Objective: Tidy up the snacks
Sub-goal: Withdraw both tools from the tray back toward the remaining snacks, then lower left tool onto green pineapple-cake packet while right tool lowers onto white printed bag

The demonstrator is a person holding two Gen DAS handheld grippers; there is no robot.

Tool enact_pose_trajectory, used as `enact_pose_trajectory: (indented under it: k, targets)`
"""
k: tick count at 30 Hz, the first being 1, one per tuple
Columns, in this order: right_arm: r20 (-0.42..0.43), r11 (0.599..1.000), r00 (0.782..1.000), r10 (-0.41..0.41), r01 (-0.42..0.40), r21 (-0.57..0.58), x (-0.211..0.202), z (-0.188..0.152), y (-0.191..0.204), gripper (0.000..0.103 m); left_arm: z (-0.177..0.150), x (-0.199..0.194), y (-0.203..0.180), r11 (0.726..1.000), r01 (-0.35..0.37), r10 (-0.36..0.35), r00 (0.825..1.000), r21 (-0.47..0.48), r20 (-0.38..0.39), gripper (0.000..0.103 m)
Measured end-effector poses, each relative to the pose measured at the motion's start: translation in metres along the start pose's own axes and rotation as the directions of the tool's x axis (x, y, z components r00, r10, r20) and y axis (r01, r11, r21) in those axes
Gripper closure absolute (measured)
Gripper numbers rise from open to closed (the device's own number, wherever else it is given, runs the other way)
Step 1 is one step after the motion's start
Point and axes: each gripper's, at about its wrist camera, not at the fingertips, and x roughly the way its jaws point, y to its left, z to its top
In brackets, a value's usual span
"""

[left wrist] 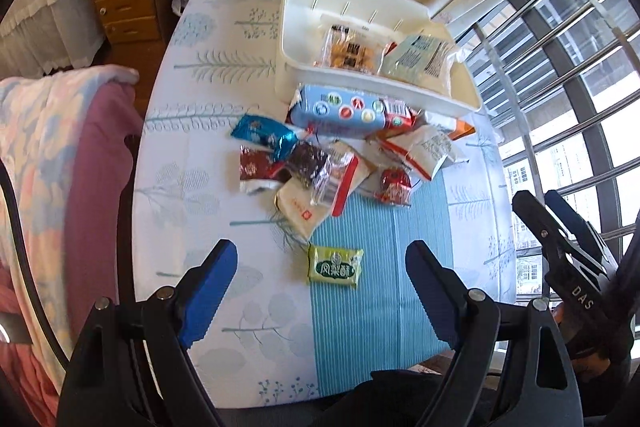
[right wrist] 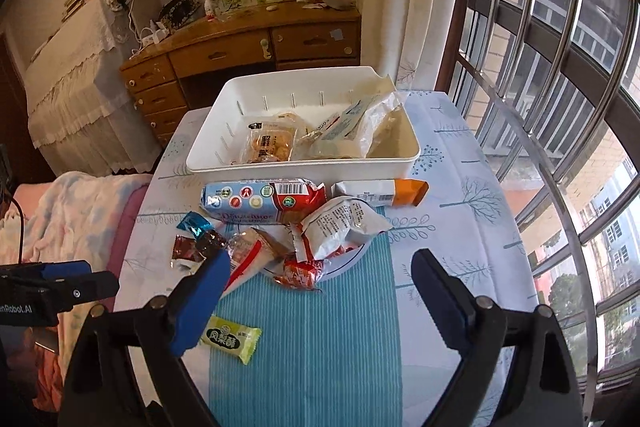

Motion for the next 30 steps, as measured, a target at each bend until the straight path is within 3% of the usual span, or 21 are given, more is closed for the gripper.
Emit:
enact_pose_trajectory:
  k: [7, 13, 21, 30]
  targets:
    - [-0.03, 0.995, 0.999, 0.044, -0.047, -0.091, 0.011, -0.002, -0.016, 0.011, -0.014, 0.039, -0.015, 0.993, -0.056, 0.044, 0.991, -0.101, -0.124, 0.018]
    - [-0.071, 0.98, 0.993, 0.089, -0.101, -0.174, 0.027, -0.002, -0.025, 0.011, -0.031, 0.073, -0.029, 0.977, -0.148, 0.112, 0.969, -0.154, -0.218, 0.018]
    - [-0.123, 0.942, 0.984, 0.127, -0.158, -0.295, 0.057, 0.0, -0.029, 0.011, -0.043, 0.114, -0.044, 0.951, -0.244, 0.188, 0.943, -0.188, -0.276, 0.017]
    - [-0.18, 0.928, 0.973, 0.143, -0.195, -0.317, 0.101, 0.01, -0.041, 0.011, -0.045, 0.16, -0.052, 0.939, -0.267, 0.182, 0.921, -0.216, -0.344, 0.017]
